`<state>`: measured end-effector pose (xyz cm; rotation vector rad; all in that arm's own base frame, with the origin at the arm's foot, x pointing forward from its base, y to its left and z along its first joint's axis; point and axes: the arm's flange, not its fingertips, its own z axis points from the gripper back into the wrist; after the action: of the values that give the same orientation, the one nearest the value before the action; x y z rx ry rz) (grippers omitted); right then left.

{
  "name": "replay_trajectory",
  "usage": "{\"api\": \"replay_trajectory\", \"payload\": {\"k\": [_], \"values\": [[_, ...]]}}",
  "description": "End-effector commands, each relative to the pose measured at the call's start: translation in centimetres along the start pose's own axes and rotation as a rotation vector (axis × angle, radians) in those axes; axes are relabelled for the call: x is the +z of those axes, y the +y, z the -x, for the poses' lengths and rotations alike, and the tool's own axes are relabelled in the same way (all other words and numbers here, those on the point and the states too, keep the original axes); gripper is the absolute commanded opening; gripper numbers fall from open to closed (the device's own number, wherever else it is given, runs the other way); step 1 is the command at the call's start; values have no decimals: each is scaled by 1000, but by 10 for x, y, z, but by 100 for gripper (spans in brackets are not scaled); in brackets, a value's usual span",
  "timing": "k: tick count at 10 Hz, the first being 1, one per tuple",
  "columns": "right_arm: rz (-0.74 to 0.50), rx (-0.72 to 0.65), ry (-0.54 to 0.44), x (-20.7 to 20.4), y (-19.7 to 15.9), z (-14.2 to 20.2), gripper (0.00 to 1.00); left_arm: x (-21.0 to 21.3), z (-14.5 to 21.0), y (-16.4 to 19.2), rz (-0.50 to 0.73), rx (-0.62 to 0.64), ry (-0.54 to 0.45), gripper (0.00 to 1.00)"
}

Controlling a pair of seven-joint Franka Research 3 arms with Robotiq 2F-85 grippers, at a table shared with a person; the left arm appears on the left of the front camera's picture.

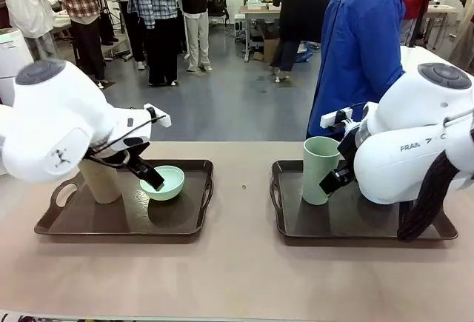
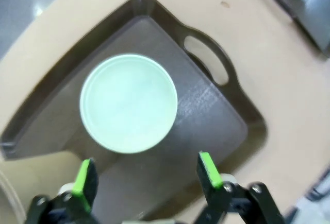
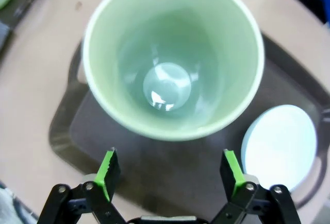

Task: Set up a tray with a mat and arrange the tableware.
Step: Pick up the Picnic Bowl and Reusable plastic cup from the Handle tray in front of the human's position and hold them in the air.

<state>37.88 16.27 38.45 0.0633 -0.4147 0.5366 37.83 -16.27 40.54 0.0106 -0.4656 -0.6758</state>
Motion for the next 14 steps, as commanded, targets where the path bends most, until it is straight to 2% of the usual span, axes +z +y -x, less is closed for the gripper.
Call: {"api": "replay_trajectory", "payload": {"k": [1,2,3,5,6,7,8,9,10,11,13,14], "values": [[-5,-53,31,67,21,78,100,70,61,-1,-6,59,62,100],[22,-94,50,88,16,103,100,92,71,10,11,128,83,100],[-36,-158,27,105,-1,117,100,110,71,31,64,210,71,100],[-284,-285,-191,137,-64,140,100,134,78,91,301,383,-48,100],[-391,-350,-326,144,-101,156,100,138,89,127,467,472,-118,100],[-461,-381,-443,148,-126,173,100,133,98,159,568,554,-177,100],[-517,-384,-539,149,-141,190,100,126,113,184,661,613,-216,100],[-571,-391,-593,144,-151,206,100,119,133,205,767,667,-295,100],[-615,-434,-615,134,-160,217,100,113,148,220,880,722,-395,100],[-645,-497,-581,118,-170,224,100,104,166,220,938,765,-458,100],[-757,-579,-457,94,-178,223,100,101,194,207,1007,847,-553,100],[-785,-576,-397,88,-180,220,100,102,196,194,1008,852,-554,100]]}}
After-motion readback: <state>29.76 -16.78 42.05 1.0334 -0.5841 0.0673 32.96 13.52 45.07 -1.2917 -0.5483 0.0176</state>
